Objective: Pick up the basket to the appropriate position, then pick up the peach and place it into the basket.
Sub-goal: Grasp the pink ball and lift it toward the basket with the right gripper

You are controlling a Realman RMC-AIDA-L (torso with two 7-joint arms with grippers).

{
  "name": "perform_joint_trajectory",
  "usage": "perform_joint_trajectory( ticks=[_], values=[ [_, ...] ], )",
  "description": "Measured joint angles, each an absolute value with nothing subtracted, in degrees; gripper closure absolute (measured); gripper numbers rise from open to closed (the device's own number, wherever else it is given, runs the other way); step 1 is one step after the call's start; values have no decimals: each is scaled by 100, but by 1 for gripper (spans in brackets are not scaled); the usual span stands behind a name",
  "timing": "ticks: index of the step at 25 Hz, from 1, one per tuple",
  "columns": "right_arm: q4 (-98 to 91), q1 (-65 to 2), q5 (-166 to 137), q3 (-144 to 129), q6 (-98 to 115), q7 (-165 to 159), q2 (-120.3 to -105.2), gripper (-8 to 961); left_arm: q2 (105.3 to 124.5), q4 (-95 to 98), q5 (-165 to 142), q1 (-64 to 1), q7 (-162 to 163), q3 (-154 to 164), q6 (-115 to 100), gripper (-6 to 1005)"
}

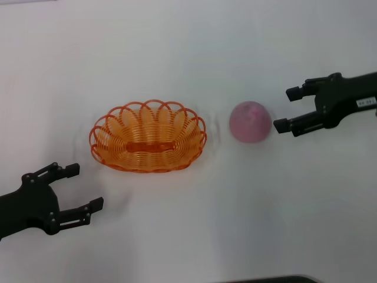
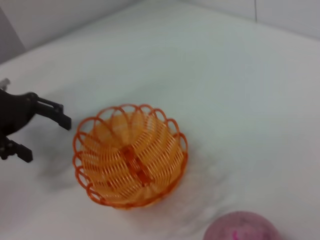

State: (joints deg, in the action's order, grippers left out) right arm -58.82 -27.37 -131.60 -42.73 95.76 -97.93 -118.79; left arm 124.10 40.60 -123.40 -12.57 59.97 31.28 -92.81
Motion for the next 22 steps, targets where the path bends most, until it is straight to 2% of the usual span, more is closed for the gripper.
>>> perform_joint_trajectory(
  ticks=[4,9,22],
  values=[
    [-6101,-3285,-14034,-4279,9783,-10466,-11872,3,12410,4074,-12345,-1256,6004,3114,-9315,96],
    [-6373,-3824,-14945,-4478,9992,-10403,-11936,3,12410,4084,-12363,-1263,6007,3111,-9323,96],
    [-6655,-4186,-15398,-5617,9824,-10159,-12030,13,12402,4087,-12394,-1268,6021,3115,-9325,96]
  ],
)
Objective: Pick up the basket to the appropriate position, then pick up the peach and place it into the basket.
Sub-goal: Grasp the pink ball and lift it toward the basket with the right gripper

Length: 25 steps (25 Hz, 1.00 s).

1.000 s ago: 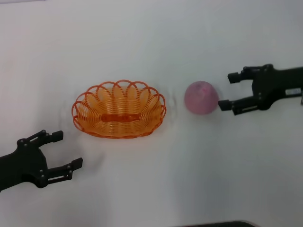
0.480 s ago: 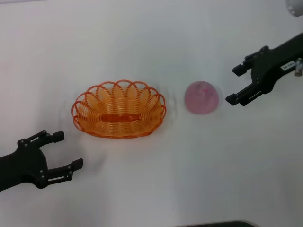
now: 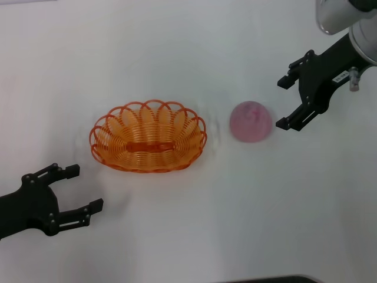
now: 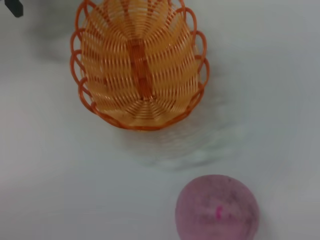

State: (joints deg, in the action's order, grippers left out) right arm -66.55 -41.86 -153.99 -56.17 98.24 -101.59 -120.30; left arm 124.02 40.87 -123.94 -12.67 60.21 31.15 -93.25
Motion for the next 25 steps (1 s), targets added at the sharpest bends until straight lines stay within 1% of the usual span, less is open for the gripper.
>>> perform_joint_trajectory(
  ticks=[10,15,25],
  values=[
    [-6199,-4140,-15168,-5884,9089,-10148,-12033,27,12401,4069,-12394,-1299,6029,3139,-9326,96],
    [-5721,-4181,-14890,-6162,8684,-10138,-11995,34,12401,4070,-12393,-1313,6034,3138,-9325,96],
    [-5312,-4218,-14747,-6469,8286,-10134,-12006,48,12401,4069,-12392,-1329,6048,3137,-9325,96]
  ],
)
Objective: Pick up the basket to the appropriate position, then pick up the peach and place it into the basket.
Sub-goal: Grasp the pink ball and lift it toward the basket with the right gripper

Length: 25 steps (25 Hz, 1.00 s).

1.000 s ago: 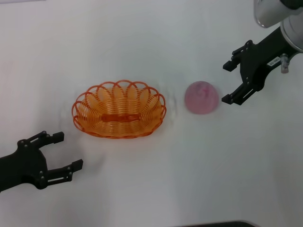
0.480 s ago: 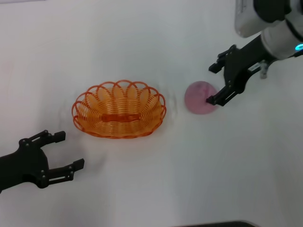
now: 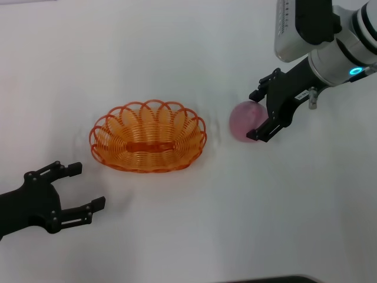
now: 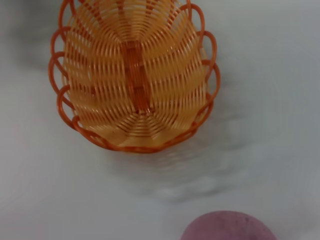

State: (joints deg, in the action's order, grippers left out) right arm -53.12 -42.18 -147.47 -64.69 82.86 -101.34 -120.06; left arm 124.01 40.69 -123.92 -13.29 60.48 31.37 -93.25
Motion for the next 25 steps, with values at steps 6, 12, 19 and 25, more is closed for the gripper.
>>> perform_joint_trajectory(
  ticks=[6,12,19,25],
  values=[
    [-5233,-4219,-14747,-6525,8148,-10134,-12006,56,12401,4069,-12394,-1327,6047,3156,-9325,96],
    [-5217,-4219,-14747,-6637,8066,-10157,-12015,81,12401,4069,-12398,-1327,6047,3156,-9325,96],
    [-5212,-4212,-14748,-6737,8013,-10191,-12015,210,12401,4069,-12401,-1327,6047,3149,-9325,96],
    [-5244,-4179,-14748,-6740,8009,-10194,-12015,390,12401,4077,-12402,-1327,6047,3154,-9325,96]
  ],
)
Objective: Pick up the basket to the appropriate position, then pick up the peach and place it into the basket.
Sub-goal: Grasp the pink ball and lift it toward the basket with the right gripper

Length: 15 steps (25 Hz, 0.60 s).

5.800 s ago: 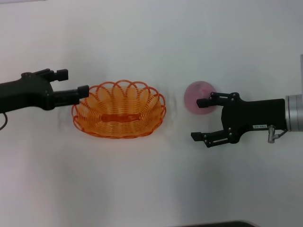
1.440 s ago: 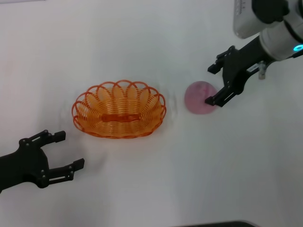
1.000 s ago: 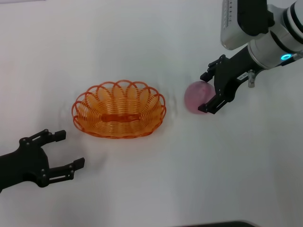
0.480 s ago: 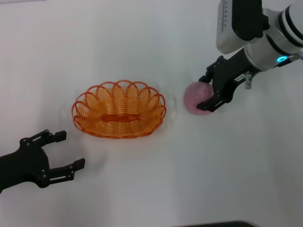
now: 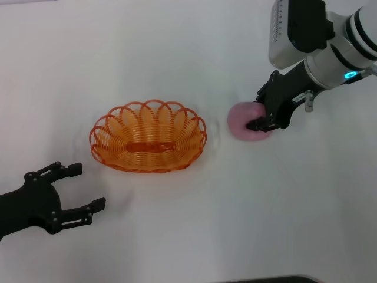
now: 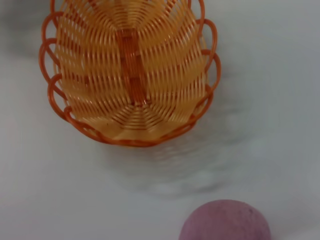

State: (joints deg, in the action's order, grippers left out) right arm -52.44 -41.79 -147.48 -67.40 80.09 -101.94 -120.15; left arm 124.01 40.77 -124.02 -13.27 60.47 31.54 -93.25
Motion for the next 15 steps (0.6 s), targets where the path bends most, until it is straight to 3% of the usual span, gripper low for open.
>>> perform_joint_trajectory(
  ticks=[3,15],
  values=[
    [-5282,-4170,-14722,-6721,8042,-10197,-12007,515,12401,4078,-12402,-1328,6047,3155,-9325,96],
    [-6488,-3847,-14379,-6535,8877,-10290,-11996,655,12401,4087,-12402,-1334,6048,3139,-9325,96]
  ],
)
